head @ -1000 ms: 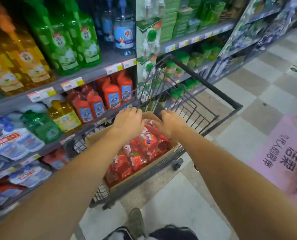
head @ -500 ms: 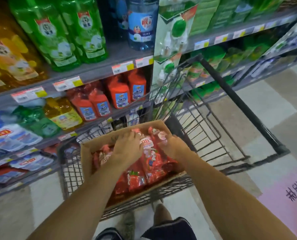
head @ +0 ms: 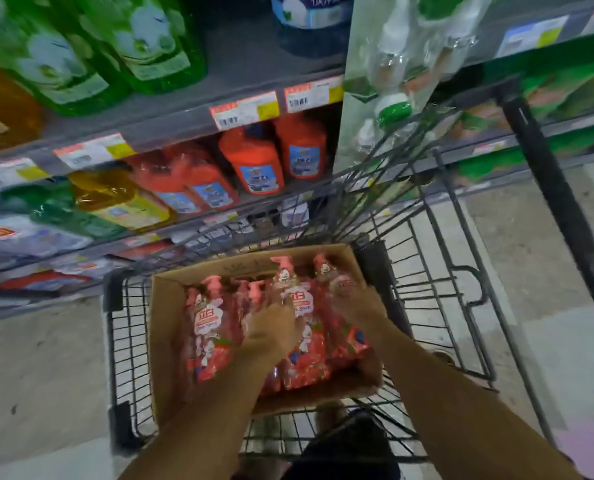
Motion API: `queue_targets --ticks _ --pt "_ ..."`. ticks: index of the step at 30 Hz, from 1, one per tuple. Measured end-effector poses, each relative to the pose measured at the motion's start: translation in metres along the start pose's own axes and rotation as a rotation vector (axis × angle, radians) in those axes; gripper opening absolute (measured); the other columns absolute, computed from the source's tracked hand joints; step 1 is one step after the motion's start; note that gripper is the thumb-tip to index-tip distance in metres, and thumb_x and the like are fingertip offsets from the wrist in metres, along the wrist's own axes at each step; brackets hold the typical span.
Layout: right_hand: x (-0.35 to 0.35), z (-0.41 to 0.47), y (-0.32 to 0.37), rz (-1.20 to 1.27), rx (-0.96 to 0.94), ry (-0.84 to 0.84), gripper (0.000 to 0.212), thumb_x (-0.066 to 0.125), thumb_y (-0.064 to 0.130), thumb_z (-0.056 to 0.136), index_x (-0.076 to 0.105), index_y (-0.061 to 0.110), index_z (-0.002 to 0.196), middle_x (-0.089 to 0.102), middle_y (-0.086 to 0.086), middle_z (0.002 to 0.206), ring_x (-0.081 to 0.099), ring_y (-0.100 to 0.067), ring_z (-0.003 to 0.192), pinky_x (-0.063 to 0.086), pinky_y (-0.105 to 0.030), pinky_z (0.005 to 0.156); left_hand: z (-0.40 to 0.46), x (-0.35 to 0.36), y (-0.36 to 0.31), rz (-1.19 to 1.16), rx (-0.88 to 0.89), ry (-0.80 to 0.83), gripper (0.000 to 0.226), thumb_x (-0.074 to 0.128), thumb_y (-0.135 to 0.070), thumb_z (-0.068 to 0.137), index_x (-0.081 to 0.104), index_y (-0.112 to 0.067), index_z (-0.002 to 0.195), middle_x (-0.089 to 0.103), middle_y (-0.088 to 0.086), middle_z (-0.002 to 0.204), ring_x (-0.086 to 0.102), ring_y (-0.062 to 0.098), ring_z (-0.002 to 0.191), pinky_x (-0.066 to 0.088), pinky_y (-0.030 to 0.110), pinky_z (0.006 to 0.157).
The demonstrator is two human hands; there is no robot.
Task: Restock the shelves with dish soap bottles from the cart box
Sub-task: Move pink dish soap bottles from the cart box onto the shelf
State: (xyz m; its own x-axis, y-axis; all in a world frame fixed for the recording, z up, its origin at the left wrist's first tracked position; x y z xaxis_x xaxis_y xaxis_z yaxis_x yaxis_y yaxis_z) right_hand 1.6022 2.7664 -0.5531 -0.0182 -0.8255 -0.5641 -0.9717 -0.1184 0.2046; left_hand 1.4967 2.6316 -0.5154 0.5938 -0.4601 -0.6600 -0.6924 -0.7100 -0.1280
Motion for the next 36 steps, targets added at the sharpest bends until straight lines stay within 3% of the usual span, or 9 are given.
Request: queue_targets --ticks 5,9,13,17,21,25,30,33,36 --pt "0.006 0.009 -0.01 -0.076 0.087 -0.041 0.087 0.044 0.067 0.092 0.03 0.004 0.15 0.032 -0.019 0.151 0.032 -0.036 0.138 0.032 -0.045 0.111 0.017 0.028 -0.002 -0.412 -0.189 -0.004 0.091 0.051 -0.044 0.098 -0.009 -0.005 0.155 0.017 0.017 0.161 0.025 0.036 0.145 0.029 0.043 0.117" --pt "0.008 0.017 -0.011 -0.109 0.157 0.043 0.107 0.04 0.084 0.082 0.023 0.006 0.154 0.017 -0.02 0.16 0.022 -0.038 0.145 0.029 -0.049 0.112 0.038 0.055 0.017 -0.697 -0.377 -0.007 0.098 0.068 -0.06 0.078 0.018 -0.019 0.151 0.033 0.005 0.152 0.044 0.028 0.134 0.049 0.044 0.101" --pt "0.011 0.019 -0.014 0.007 0.232 0.074 0.114 0.054 0.086 0.073 0.023 0.009 0.151 0.023 -0.021 0.154 0.031 -0.039 0.14 0.036 -0.05 0.111 0.064 0.113 0.044 -0.935 -0.473 0.061 0.125 0.077 -0.083 0.038 0.037 -0.023 0.141 0.059 0.002 0.129 0.068 0.017 0.1 0.063 0.034 0.069" --pt "0.019 0.021 -0.017 0.102 0.253 0.048 0.107 0.065 0.077 0.071 0.022 0.015 0.147 0.033 -0.019 0.145 0.044 -0.038 0.131 0.041 -0.049 0.105 0.075 0.122 0.052 -1.038 -0.492 0.064 0.132 0.079 -0.085 0.019 0.05 -0.022 0.131 0.067 -0.002 0.115 0.069 0.014 0.097 0.063 0.032 0.07" --pt "0.029 0.019 -0.022 0.042 0.26 0.068 0.116 0.062 0.084 0.062 0.021 0.016 0.147 0.042 -0.017 0.144 0.042 -0.035 0.133 0.037 -0.047 0.108 0.061 0.091 0.038 -1.106 -0.513 0.17 0.095 0.096 -0.046 0.049 0.058 -0.009 0.126 0.07 0.001 0.105 0.069 0.017 0.098 0.058 0.018 0.061" --pt "0.046 0.013 -0.031 0.02 0.256 0.205 0.135 0.047 0.1 0.055 0.021 0.013 0.154 0.029 -0.018 0.156 0.029 -0.038 0.143 0.03 -0.047 0.113 0.055 0.093 0.05 -1.045 -0.551 0.143 0.16 0.096 -0.056 0.02 0.006 -0.037 0.151 0.057 -0.003 0.125 0.067 0.022 0.103 0.061 0.037 0.078" --pt "0.064 0.01 -0.04 0.39 0.261 0.213 0.134 0.068 0.092 0.043 0.03 0.02 0.15 0.046 -0.008 0.145 0.046 -0.032 0.132 0.042 -0.05 0.108 0.033 0.089 0.049 -1.112 -0.546 0.136 0.118 0.098 -0.039 0.036 0.044 -0.01 0.136 0.071 -0.005 0.102 0.07 0.009 0.087 0.058 0.024 0.071" --pt "0.059 0.005 -0.037 0.438 0.206 0.184 0.134 0.077 0.083 0.047 0.026 0.017 0.152 0.046 -0.005 0.145 0.045 -0.031 0.135 0.04 -0.048 0.11 0.023 0.09 0.045 -1.186 -0.532 0.095 0.118 0.094 -0.019 0.057 0.021 -0.013 0.149 0.063 0.002 0.122 0.064 0.016 0.1 0.056 0.024 0.074" --pt "0.055 -0.008 -0.034 0.487 0.095 0.133 0.119 0.078 0.083 0.045 0.041 0.026 0.143 0.058 0.004 0.134 0.057 -0.025 0.125 0.045 -0.045 0.105 0.006 0.091 0.051 -1.279 -0.491 0.047 0.137 0.097 -0.03 0.046 0.01 -0.025 0.152 0.055 0.004 0.136 0.058 0.022 0.118 0.053 0.038 0.095"
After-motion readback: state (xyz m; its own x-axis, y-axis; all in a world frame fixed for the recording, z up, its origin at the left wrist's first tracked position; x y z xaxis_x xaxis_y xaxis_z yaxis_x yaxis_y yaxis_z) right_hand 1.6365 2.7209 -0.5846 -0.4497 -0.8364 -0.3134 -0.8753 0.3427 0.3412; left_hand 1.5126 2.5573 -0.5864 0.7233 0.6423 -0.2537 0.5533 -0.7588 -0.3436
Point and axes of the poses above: each hand's wrist, its own z-axis towards the middle knuckle, its own x-axis out of the palm, y = z × x, the point moved 4 cm from there along z, towards the middle knuckle
